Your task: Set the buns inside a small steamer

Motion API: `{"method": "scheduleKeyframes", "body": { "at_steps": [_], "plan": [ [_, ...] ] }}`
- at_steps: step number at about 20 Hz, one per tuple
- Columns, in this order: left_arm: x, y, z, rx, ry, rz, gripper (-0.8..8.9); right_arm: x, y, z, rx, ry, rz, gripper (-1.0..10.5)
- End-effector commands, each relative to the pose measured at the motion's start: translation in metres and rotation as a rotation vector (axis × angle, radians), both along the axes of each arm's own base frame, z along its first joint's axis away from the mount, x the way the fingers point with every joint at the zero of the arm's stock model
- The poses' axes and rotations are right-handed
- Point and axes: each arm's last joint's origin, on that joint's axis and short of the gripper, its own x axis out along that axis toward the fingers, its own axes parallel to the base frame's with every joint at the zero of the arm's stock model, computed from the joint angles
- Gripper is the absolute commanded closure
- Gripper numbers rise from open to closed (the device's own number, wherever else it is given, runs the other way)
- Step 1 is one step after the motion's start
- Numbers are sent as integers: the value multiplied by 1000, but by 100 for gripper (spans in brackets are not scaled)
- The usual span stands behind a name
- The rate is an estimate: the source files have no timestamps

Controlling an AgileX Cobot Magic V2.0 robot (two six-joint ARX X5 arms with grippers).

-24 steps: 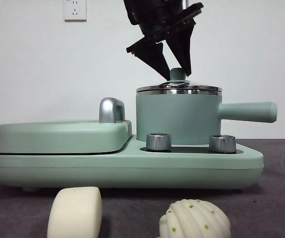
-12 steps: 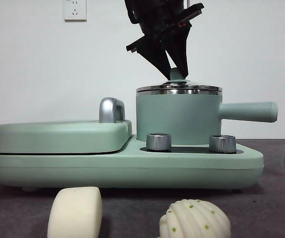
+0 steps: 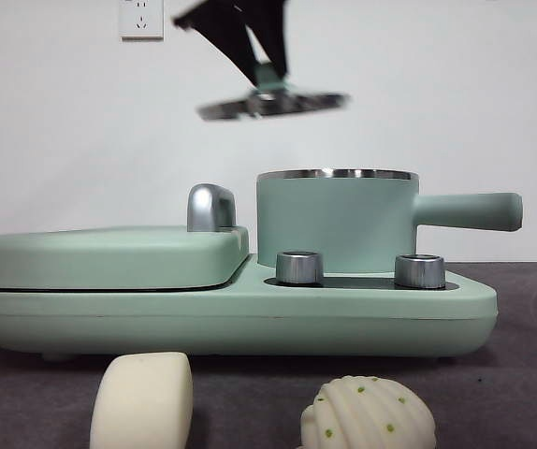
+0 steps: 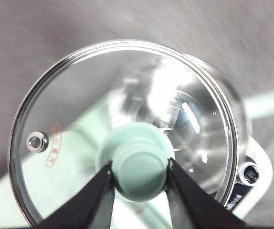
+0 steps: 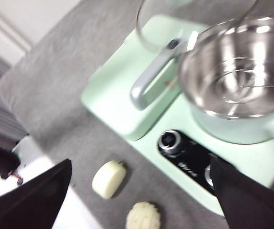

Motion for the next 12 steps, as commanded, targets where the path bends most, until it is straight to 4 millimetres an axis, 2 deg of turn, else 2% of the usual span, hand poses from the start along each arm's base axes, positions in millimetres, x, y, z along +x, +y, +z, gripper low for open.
{"method": "scheduleKeyframes", "body": {
  "at_steps": [1, 3, 7, 12],
  "plan": [
    [-7, 17, 26, -51, -69, 25, 798, 6, 32, -1, -27, 108, 35, 482],
    [-9, 38, 36, -57, -82, 69, 798, 11, 62, -10, -77, 181, 83, 482],
    [-8, 78, 53, -74, -115, 172, 798, 12, 119, -45, -217, 329, 100, 482],
    [3, 121, 55, -79, -104, 314, 798, 10, 175, -91, -301, 413, 152, 483]
  ]
}}
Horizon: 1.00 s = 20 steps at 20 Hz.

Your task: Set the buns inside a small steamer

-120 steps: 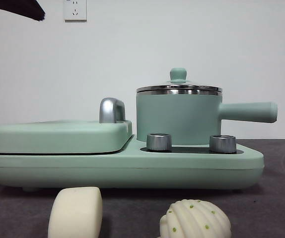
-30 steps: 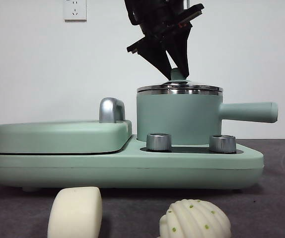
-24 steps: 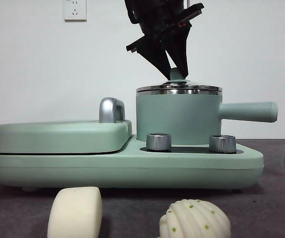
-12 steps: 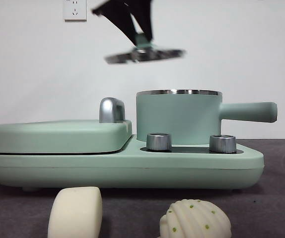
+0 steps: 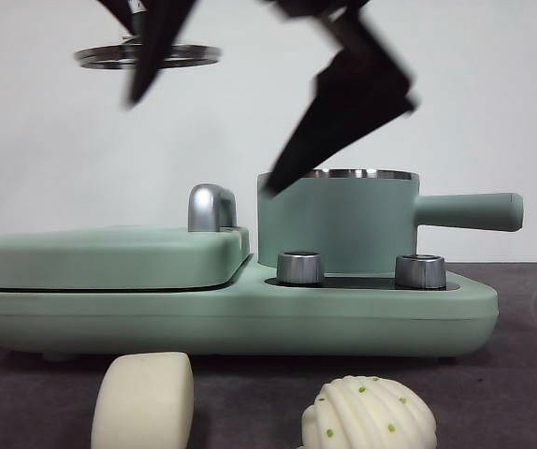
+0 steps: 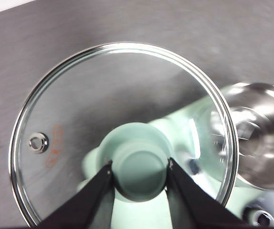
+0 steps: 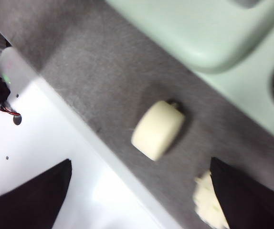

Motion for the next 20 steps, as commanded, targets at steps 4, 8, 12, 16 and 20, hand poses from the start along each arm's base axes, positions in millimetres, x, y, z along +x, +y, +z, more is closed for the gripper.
{"method": "scheduleKeyframes", "body": {
  "at_steps": [4, 8, 12, 16, 20],
  "plan": [
    [4, 27, 10, -39, -36, 91, 798, -3, 44, -44, -91, 38, 6, 483],
    [6, 34, 10, -41, -33, 115, 798, -3, 58, -75, -174, 72, 22, 484],
    [6, 34, 9, -41, -32, 115, 798, -1, 63, -95, -236, 85, 19, 606],
    [6, 34, 9, -41, -33, 115, 798, 1, 64, -99, -255, 57, 6, 735],
    [7, 35, 9, -41, -33, 118, 798, 2, 66, -96, -245, 52, 7, 857]
  ]
}}
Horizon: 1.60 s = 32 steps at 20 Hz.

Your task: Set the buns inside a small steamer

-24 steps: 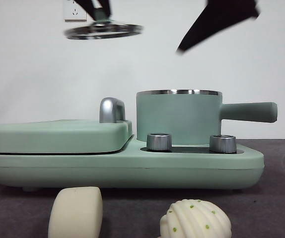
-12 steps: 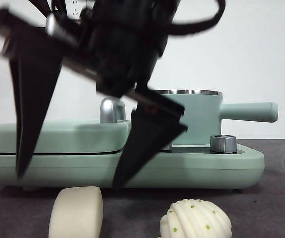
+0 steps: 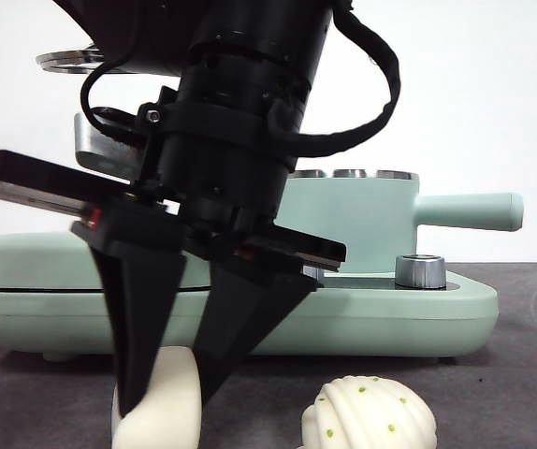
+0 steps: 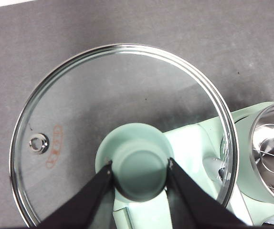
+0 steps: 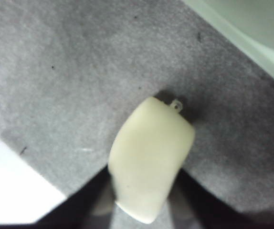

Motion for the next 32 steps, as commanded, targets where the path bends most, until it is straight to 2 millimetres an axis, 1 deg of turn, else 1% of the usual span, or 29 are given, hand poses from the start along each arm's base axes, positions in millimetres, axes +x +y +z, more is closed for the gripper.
{"method": "scheduleKeyframes", "body": {
  "at_steps": [1, 2, 3, 5, 7, 8, 10, 12, 14, 15, 17, 18, 20, 22, 26, 30, 32],
  "plan": [
    [-3, 0, 9, -17, -44, -4, 798, 1, 10, 9, 21, 25, 17, 857],
    [-3, 0, 9, -17, -44, -4, 798, 4, 11, 19, 21, 48, 27, 857],
    [-3, 0, 9, -17, -44, -4, 798, 7, 11, 32, 17, 63, 51, 857],
    [-3, 1, 9, -16, -44, -3, 798, 14, 12, 65, 0, 50, 86, 857],
    [-3, 2, 9, -16, -44, -2, 798, 28, 5, 101, 3, 31, 91, 857],
    [-3, 2, 9, -16, -45, -2, 798, 37, -1, 120, 15, 13, 85, 857],
    [-3, 3, 9, -16, -44, 1, 798, 60, -17, 148, 38, -55, 41, 857],
    [-2, 3, 9, -16, -44, 2, 798, 86, -40, 170, 52, -114, -34, 857],
    [-2, 3, 9, -16, -44, 2, 798, 113, -64, 182, 70, -147, -117, 857],
    [-2, 3, 9, -16, -44, 2, 798, 128, -77, 185, 74, -154, -160, 857],
    [-2, 3, 9, -16, -45, 2, 798, 148, -93, 185, 71, -167, -211, 857],
    [-2, 3, 9, -16, -45, 2, 798, 158, -99, 183, 65, -169, -227, 857],
    [-2, 3, 9, -16, -45, 2, 798, 173, -105, 174, 49, -163, -242, 856],
    [-2, 3, 9, -16, -45, 2, 798, 184, -106, 162, 31, -151, -237, 856],
    [-2, 3, 9, -16, -45, 2, 798, 201, -99, 138, 10, -126, -224, 856],
    [-2, 3, 9, -16, -45, 2, 798, 211, -93, 114, -4, -77, -195, 855],
    [-2, 3, 9, -15, -46, 1, 798, 214, -91, 108, -11, -74, -183, 854]
  ]
}}
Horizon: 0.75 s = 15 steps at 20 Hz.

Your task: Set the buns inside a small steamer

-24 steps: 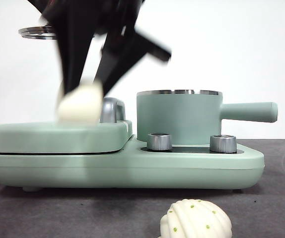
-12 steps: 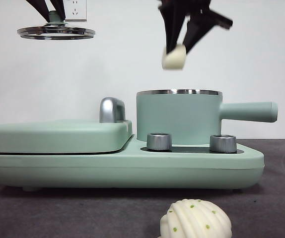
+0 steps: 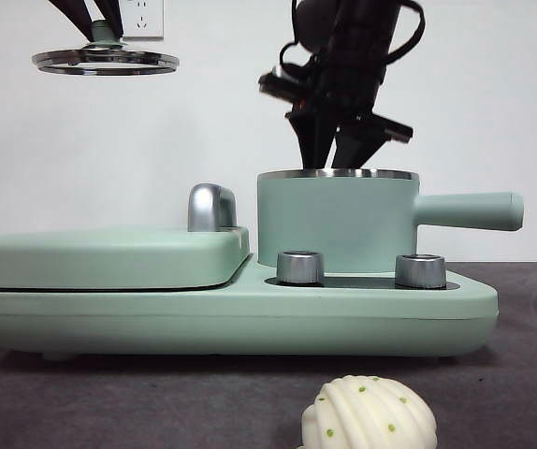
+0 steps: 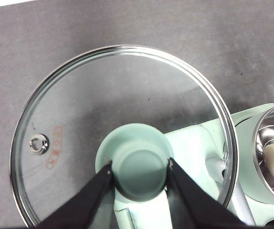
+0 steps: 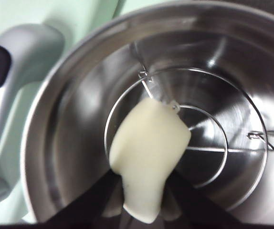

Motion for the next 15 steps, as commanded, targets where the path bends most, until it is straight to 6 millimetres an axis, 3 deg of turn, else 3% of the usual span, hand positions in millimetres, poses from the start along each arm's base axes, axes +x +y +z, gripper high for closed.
{"method": "scheduleKeyframes", "body": {
  "at_steps": [1, 8, 12, 15],
  "plan": [
    [-3, 0, 9, -14, -46, -8, 798, 5, 6, -3, 5, -18, 31, 849],
    [-3, 1, 9, -13, -47, -6, 798, 5, 6, -3, 12, -19, 52, 750],
    [-3, 1, 9, -13, -47, -6, 798, 6, 6, -3, 16, -30, 53, 528],
    [-3, 1, 9, -13, -47, -6, 798, 8, 7, 1, 31, -57, 53, 525]
  ]
}}
